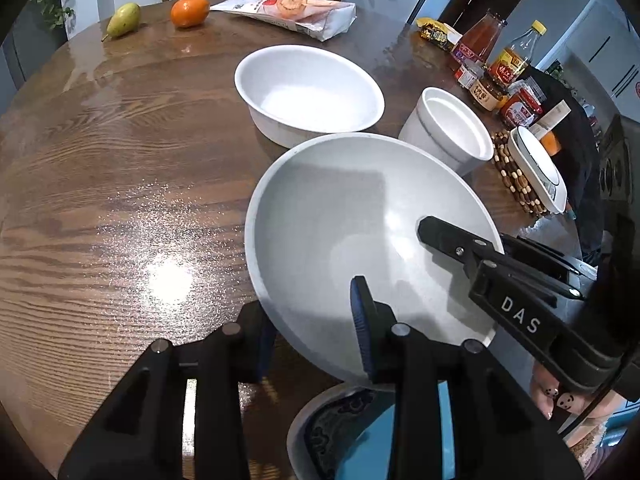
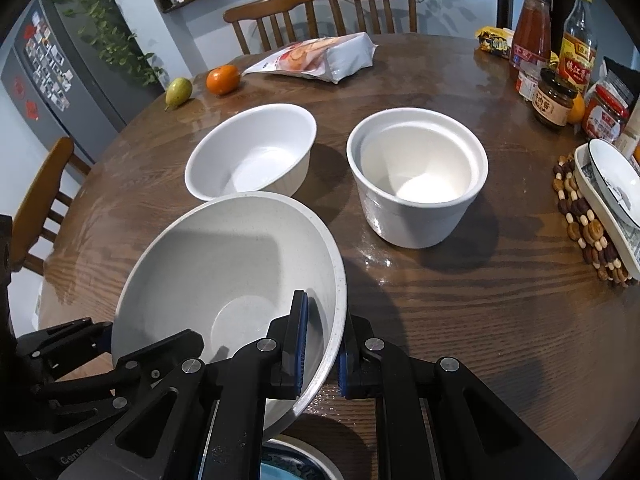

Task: Organize plates and bowls
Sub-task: 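Lift the large white bowl with both grippers and carry it over the teal plate, then lower the large white bowl onto the teal plate and open both grippers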

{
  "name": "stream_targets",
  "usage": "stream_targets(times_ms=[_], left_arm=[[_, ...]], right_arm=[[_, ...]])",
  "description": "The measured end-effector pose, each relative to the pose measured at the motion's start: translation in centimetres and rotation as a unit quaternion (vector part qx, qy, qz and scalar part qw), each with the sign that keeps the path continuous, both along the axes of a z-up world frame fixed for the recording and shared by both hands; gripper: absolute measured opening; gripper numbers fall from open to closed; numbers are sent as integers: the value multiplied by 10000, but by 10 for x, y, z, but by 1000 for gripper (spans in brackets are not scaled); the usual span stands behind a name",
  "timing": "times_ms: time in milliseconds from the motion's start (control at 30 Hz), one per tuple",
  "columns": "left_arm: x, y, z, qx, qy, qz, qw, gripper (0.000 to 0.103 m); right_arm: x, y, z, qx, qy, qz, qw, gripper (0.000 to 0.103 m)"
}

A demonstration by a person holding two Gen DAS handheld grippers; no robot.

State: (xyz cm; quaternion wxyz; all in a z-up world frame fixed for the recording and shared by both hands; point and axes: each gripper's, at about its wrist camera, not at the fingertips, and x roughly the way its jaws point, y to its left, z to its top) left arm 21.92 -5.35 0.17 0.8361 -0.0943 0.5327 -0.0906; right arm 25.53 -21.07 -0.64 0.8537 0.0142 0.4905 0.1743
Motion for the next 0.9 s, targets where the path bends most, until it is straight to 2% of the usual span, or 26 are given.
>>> stream_targets(times_ms=[700, 900], left_arm=[[1, 2, -3, 44, 74, -83, 9999, 34], [-5, 8, 6, 31, -46, -4, 10000, 34]], right_arm=[[-3, -2, -1, -8, -16, -32, 10000, 14], [-8, 0, 10, -169, -208, -6, 9996, 16]])
